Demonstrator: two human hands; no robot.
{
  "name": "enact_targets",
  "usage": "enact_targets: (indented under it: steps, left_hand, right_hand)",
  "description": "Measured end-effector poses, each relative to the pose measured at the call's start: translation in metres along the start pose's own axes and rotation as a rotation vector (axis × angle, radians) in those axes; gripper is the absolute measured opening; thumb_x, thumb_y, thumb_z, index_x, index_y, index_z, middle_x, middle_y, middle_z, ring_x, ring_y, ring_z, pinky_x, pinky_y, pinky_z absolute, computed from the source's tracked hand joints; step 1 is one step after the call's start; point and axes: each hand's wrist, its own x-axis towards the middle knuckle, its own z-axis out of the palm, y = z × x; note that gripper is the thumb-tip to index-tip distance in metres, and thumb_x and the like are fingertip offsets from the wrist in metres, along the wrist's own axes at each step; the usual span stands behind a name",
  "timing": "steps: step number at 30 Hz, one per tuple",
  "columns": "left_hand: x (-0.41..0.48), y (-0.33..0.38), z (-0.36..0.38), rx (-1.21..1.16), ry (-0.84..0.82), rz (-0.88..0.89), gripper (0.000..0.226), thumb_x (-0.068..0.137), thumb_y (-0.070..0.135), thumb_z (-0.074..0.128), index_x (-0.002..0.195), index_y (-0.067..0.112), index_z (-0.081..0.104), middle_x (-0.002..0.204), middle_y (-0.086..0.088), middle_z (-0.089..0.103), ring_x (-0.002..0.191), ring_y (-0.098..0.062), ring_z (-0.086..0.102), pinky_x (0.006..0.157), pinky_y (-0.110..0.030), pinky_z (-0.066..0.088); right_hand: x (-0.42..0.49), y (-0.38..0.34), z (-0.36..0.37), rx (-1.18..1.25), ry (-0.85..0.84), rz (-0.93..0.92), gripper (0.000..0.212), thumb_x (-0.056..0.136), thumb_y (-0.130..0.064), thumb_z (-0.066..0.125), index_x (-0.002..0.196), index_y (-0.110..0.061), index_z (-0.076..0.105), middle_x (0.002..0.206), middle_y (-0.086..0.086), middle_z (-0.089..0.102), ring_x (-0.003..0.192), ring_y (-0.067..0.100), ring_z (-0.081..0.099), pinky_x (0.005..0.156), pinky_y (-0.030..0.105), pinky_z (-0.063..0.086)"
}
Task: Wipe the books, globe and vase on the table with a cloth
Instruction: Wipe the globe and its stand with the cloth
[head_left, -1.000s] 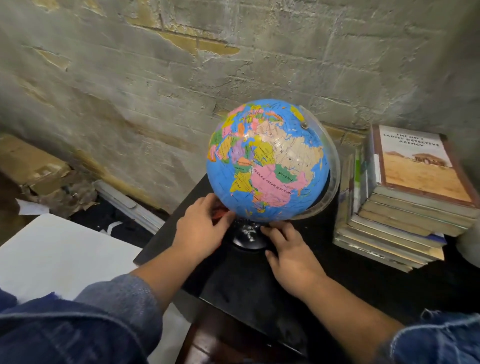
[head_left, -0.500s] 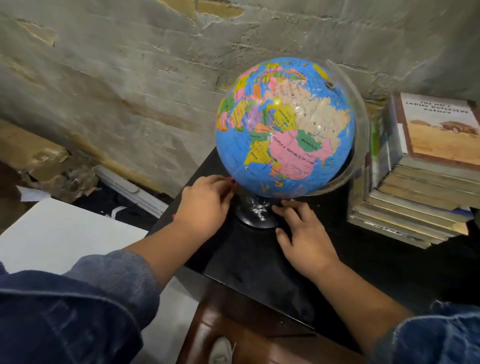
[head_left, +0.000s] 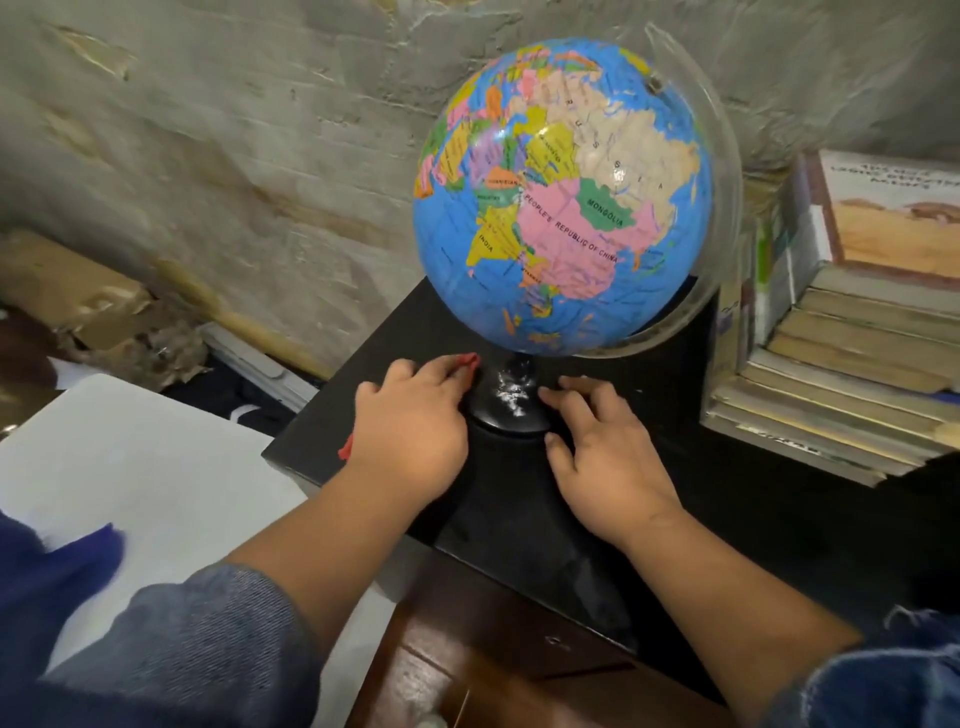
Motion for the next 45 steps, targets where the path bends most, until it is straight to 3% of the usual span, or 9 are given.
enact_targets:
  steps: [2, 6, 10, 15, 22, 32, 35, 42, 45]
  left_hand:
    - [-0.003, -0.003, -0.004, 0.036, 0.009, -0.049, 0.055, 0.089, 0.026, 0.037, 0.143, 0.037, 0.034, 0.146, 0.017, 0.036, 0.121, -0.021, 0.038, 0.081, -0.039, 0.034]
    - [-0.025, 0.005, 0.001, 0.102, 0.078, 0.128, 0.057, 0.076, 0.027, 0.036, 0.129, 0.032, 0.056, 0.134, 0.015, 0.054, 0.103, -0.022, 0.053, 0.068, -0.035, 0.035]
    - [-0.005, 0.004, -0.004, 0.007, 0.014, 0.002, 0.057, 0.089, 0.027, 0.036, 0.145, 0.037, 0.029, 0.151, 0.019, 0.026, 0.123, -0.02, 0.036, 0.081, -0.038, 0.033]
    - [-0.004, 0.021, -0.004, 0.01, 0.033, 0.117, 0.058, 0.089, 0.025, 0.04, 0.145, 0.038, 0.028, 0.152, 0.02, 0.023, 0.129, -0.021, 0.03, 0.085, -0.039, 0.031]
    - [0.002, 0.03, -0.015, -0.182, 0.072, 0.012, 0.056, 0.088, 0.021, 0.043, 0.139, 0.04, 0.034, 0.145, 0.014, 0.031, 0.125, -0.02, 0.033, 0.088, -0.041, 0.034]
    - [-0.008, 0.028, -0.003, -0.12, 0.129, 0.084, 0.061, 0.09, 0.02, 0.043, 0.145, 0.04, 0.026, 0.153, 0.019, 0.022, 0.126, -0.018, 0.033, 0.079, -0.035, 0.024]
    - [-0.004, 0.018, -0.004, -0.044, 0.05, 0.131, 0.055, 0.092, 0.023, 0.039, 0.143, 0.042, 0.029, 0.151, 0.02, 0.024, 0.126, -0.02, 0.031, 0.077, -0.036, 0.023]
    - [-0.012, 0.027, -0.007, -0.067, 0.09, 0.112, 0.065, 0.088, 0.02, 0.04, 0.146, 0.04, 0.019, 0.154, 0.02, 0.015, 0.127, -0.017, 0.031, 0.083, -0.036, 0.028]
    - [-0.01, 0.021, -0.003, -0.047, 0.051, 0.138, 0.058, 0.091, 0.021, 0.038, 0.144, 0.04, 0.027, 0.152, 0.02, 0.021, 0.129, -0.018, 0.028, 0.085, -0.038, 0.029]
  right_hand:
    - [0.0, -0.001, -0.001, -0.005, -0.005, 0.006, 0.047, 0.089, -0.029, 0.058, 0.135, -0.026, 0.051, 0.138, -0.002, 0.041, 0.127, 0.018, 0.042, 0.11, 0.031, 0.03]
    - [0.0, -0.003, 0.0, -0.012, 0.013, 0.007, 0.047, 0.088, -0.029, 0.058, 0.134, -0.025, 0.052, 0.137, -0.001, 0.041, 0.127, 0.019, 0.042, 0.111, 0.033, 0.031]
    - [0.0, -0.003, 0.0, -0.036, -0.011, 0.009, 0.048, 0.09, -0.031, 0.054, 0.138, -0.028, 0.047, 0.14, -0.004, 0.037, 0.132, 0.015, 0.036, 0.114, 0.032, 0.028]
    - [0.0, -0.005, -0.002, -0.043, -0.025, 0.02, 0.049, 0.091, -0.032, 0.053, 0.139, -0.03, 0.044, 0.142, -0.006, 0.034, 0.133, 0.014, 0.033, 0.114, 0.031, 0.025]
    - [-0.002, -0.006, -0.002, -0.064, -0.029, 0.02, 0.048, 0.091, -0.032, 0.052, 0.139, -0.028, 0.044, 0.142, -0.004, 0.035, 0.132, 0.017, 0.035, 0.112, 0.033, 0.028]
    - [-0.002, -0.009, -0.004, -0.089, -0.056, 0.034, 0.049, 0.093, -0.034, 0.049, 0.141, -0.031, 0.039, 0.143, -0.006, 0.031, 0.133, 0.016, 0.033, 0.115, 0.033, 0.027]
    - [-0.002, -0.009, -0.004, -0.086, -0.063, 0.032, 0.049, 0.094, -0.034, 0.048, 0.142, -0.031, 0.038, 0.144, -0.006, 0.03, 0.134, 0.015, 0.032, 0.115, 0.034, 0.027]
    - [-0.002, -0.01, -0.005, -0.089, -0.066, 0.035, 0.049, 0.094, -0.035, 0.049, 0.141, -0.032, 0.038, 0.144, -0.006, 0.03, 0.134, 0.016, 0.032, 0.115, 0.034, 0.027]
    - [-0.002, -0.009, -0.005, -0.086, -0.061, 0.032, 0.049, 0.094, -0.034, 0.049, 0.141, -0.032, 0.038, 0.144, -0.006, 0.03, 0.134, 0.015, 0.031, 0.114, 0.032, 0.024]
